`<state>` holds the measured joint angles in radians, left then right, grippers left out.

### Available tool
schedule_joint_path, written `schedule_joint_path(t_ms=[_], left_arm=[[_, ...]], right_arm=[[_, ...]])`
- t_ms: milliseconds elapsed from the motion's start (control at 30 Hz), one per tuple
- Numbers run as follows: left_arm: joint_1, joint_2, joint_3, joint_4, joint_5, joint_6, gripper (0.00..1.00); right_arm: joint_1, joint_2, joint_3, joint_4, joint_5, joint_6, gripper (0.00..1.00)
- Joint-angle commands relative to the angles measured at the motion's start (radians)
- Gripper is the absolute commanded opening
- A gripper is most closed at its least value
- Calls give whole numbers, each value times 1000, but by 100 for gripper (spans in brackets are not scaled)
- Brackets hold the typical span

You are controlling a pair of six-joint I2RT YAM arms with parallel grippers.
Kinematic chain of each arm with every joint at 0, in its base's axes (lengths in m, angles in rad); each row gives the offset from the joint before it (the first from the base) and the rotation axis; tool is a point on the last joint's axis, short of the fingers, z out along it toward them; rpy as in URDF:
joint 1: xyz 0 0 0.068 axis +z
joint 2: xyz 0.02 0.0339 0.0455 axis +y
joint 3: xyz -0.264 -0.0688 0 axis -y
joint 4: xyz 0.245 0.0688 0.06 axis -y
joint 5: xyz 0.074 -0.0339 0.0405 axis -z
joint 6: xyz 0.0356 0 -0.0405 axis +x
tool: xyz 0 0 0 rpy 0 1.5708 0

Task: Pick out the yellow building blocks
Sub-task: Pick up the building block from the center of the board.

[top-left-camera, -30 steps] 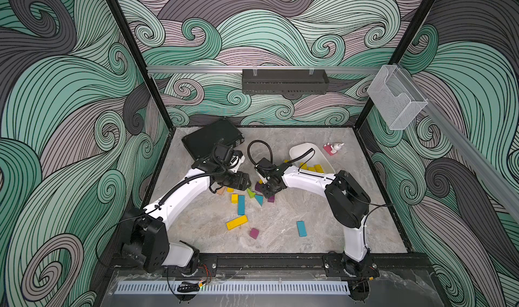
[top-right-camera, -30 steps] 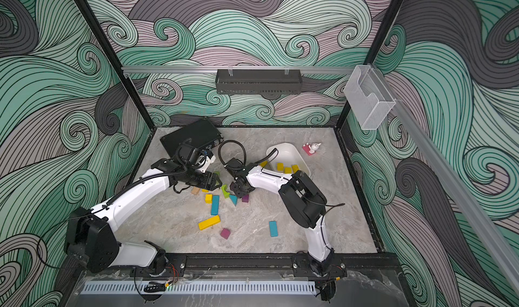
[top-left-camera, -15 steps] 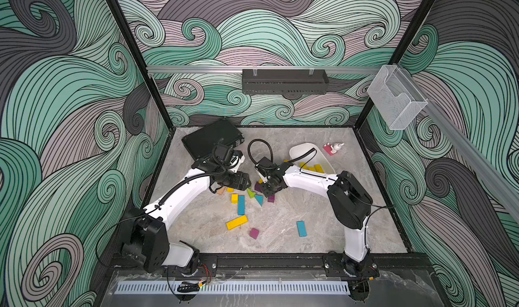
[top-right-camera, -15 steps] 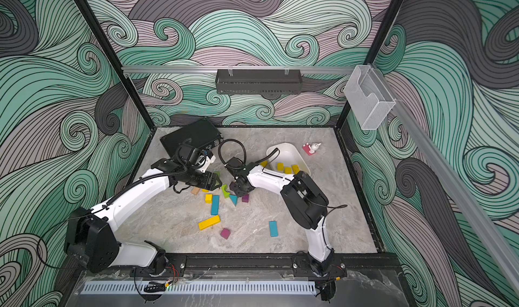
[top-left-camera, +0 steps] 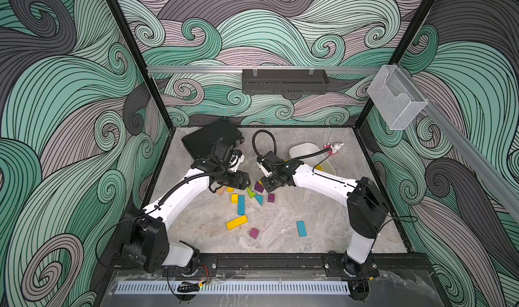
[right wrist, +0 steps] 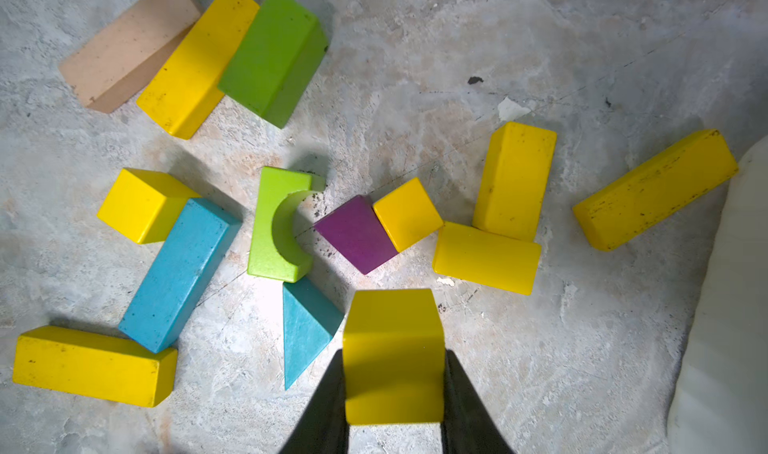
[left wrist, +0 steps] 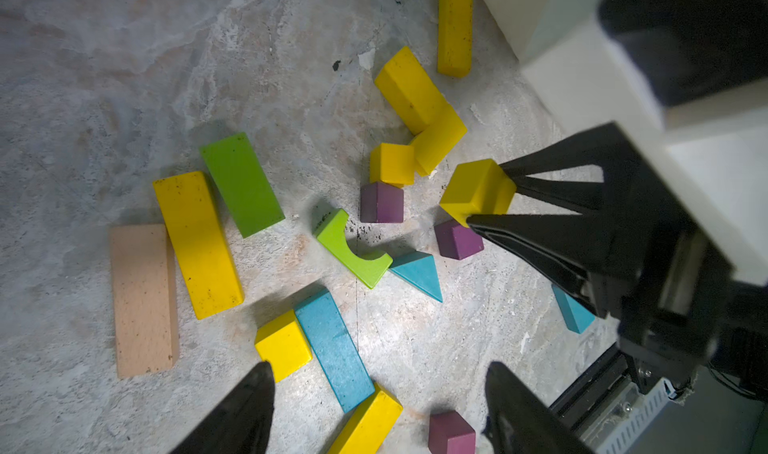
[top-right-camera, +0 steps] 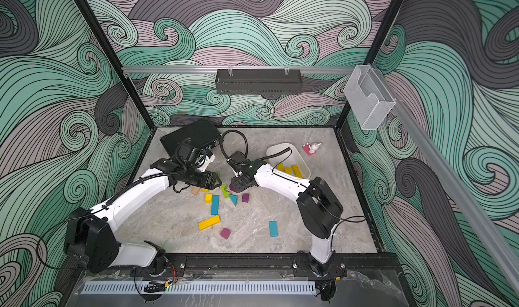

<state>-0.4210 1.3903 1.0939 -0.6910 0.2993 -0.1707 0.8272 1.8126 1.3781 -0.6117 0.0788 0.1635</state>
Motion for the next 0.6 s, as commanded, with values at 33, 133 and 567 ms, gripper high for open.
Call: schedule_joint_path(t_ms=[33, 133, 567], left_arm=[[8, -18, 20, 17, 3, -6, 79], [7, -15, 35, 18, 5, -15, 79], [-19, -12, 90, 53, 14, -76, 77]], right_arm=[[4, -48, -22, -17, 21, -14, 14], [3, -75, -31, -17, 23, -24, 10], [-23, -241, -76, -17, 44, -54, 0]])
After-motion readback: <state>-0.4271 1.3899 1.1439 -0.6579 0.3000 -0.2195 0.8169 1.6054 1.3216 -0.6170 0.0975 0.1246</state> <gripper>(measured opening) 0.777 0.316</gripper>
